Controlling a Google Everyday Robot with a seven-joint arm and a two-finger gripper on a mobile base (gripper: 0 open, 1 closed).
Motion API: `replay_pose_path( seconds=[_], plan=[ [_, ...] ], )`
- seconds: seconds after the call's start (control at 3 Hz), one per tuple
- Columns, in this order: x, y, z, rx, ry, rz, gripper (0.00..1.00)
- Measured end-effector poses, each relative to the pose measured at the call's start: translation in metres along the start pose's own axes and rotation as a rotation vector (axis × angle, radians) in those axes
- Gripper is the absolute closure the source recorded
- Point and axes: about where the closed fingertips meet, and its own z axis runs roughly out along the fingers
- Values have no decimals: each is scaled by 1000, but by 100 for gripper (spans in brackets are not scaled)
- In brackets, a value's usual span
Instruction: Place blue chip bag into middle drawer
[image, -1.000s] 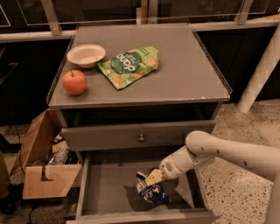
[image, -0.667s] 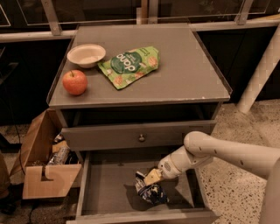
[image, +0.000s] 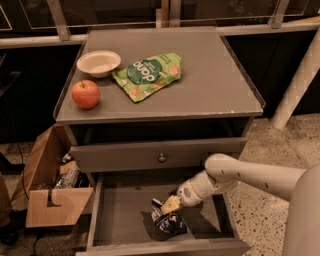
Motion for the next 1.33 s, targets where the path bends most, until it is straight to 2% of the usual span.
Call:
replay_pose_path(
  seconds=[0.33, 0.67, 1.33],
  plan=[
    [-3, -6, 8, 1, 4, 8, 100],
    [-3, -6, 8, 1, 4, 8, 81],
    [-3, -6, 8, 0, 4, 8, 34]
  ],
)
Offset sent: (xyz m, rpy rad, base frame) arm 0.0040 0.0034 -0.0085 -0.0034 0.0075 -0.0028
